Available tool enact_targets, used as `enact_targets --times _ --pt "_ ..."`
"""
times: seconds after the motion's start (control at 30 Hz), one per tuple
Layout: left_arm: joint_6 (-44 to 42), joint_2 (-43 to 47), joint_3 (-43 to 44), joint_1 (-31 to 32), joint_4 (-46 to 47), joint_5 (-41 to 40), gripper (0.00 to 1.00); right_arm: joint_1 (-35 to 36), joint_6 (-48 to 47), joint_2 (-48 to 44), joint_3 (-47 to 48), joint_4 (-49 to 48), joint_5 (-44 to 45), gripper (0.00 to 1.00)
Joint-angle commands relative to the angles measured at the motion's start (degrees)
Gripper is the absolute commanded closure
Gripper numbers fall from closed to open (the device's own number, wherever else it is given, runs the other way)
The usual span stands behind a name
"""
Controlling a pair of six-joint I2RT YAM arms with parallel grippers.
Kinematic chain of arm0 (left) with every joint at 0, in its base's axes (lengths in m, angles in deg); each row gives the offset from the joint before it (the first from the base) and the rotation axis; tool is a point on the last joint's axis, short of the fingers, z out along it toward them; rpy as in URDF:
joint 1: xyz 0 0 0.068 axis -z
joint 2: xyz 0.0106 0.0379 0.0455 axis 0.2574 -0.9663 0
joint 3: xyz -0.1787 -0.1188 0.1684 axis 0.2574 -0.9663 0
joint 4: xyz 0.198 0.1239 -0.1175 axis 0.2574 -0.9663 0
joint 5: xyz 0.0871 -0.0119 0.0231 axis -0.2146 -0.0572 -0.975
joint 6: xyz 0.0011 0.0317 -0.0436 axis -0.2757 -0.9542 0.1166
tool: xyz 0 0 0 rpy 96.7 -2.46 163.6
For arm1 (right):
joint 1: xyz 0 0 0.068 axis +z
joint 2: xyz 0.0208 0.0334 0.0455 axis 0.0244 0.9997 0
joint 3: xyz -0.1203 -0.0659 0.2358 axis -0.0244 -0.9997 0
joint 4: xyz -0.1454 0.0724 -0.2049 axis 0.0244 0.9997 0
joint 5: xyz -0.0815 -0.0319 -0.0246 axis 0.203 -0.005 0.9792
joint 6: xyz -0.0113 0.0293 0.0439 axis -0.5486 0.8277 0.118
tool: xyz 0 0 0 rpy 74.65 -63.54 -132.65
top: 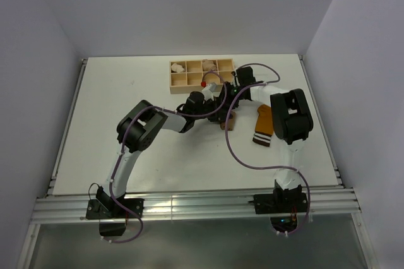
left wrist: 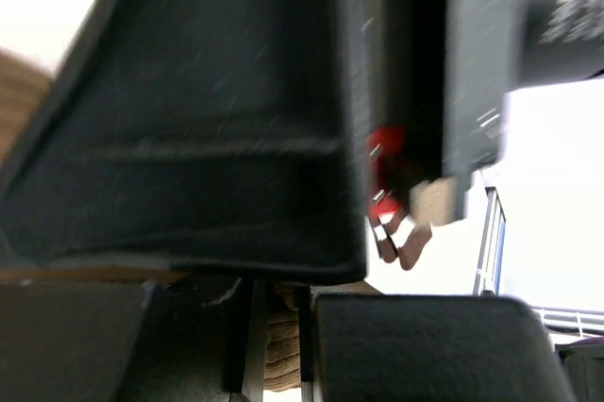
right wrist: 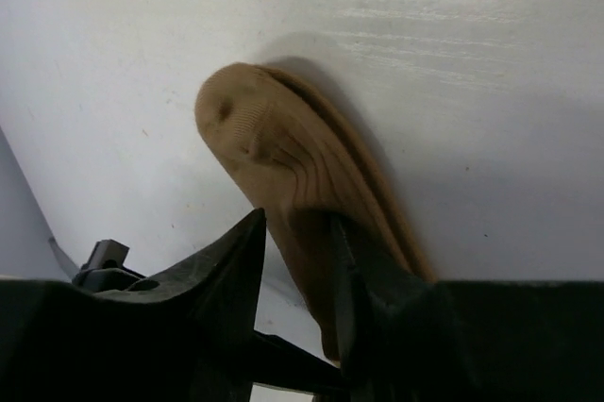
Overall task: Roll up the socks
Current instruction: Roll the sock at the center of the board.
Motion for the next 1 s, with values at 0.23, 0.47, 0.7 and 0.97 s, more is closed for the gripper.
enact_targets --times 0.23,0.47,0.7,0.97 --pt "-0.02 -3.91 -2.33 1.83 -7.75 2.13 0.83 -0.99 2.58 -12.27 -1.02 -2.14 7.47 0.40" --pt "0.15 -4.00 -1.97 1.92 -7.40 1.86 0.83 -4.15 9.15 -25.80 -12.44 -3.72 16.60 0.37" --pt "0.50 -4.62 -1.18 1.75 -7.22 2.04 0.80 -7.76 16.47 -40.92 -33.53 -12.15 16.53 0.34" --pt "0.42 -4.79 -0.48 1.74 -7.58 1.86 0.80 -7.67 21.65 -45.33 -51.65 -31.38 12.49 0.26"
